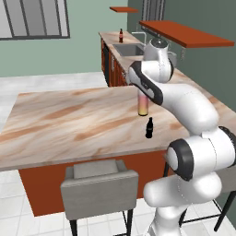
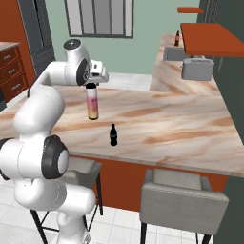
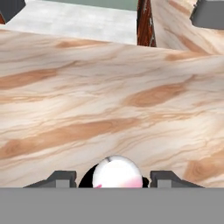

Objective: Place the large bottle from the dining counter next to the other large bottle outside the sink, and place the small bottle from the dining counter next to the other small bottle inside the sink.

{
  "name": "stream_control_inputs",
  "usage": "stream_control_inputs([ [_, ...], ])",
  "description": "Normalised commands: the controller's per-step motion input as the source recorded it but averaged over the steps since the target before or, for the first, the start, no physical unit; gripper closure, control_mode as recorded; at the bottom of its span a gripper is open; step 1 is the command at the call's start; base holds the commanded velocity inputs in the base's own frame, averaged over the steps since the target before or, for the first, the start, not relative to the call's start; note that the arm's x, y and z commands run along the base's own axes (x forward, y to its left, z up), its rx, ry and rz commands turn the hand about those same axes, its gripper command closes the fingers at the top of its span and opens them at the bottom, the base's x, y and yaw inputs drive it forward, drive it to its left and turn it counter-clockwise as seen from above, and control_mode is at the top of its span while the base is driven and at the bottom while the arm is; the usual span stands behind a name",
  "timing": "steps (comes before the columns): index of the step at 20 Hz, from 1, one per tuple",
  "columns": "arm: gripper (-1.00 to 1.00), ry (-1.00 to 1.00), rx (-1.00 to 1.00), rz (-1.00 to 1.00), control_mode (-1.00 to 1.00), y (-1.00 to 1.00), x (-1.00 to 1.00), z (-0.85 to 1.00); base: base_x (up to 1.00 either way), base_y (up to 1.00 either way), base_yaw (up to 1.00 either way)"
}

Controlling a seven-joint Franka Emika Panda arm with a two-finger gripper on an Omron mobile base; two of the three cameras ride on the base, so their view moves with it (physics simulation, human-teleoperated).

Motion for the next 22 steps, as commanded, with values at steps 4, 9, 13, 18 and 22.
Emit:
stream_control_inputs([
  [4, 1.00, -0.06, 0.00, -0.02, -1.00, 0.00, -0.25, 0.14, 0.00, 0.00, 0.00],
  [9, 1.00, -0.04, 0.00, -0.01, 1.00, 0.00, -0.18, 0.06, -0.13, 0.02, -0.01],
  [13, 1.00, 0.00, 0.00, 0.00, 1.00, 0.00, 0.00, 0.00, -0.41, 0.25, -0.02],
  [18, 1.00, 0.00, 0.00, 0.00, 1.00, 0.00, 0.00, 0.00, -0.27, 0.68, -0.04],
  [22, 1.00, 0.00, 0.00, 0.00, 1.00, 0.00, 0.00, 0.00, -0.25, 0.99, -0.02],
])
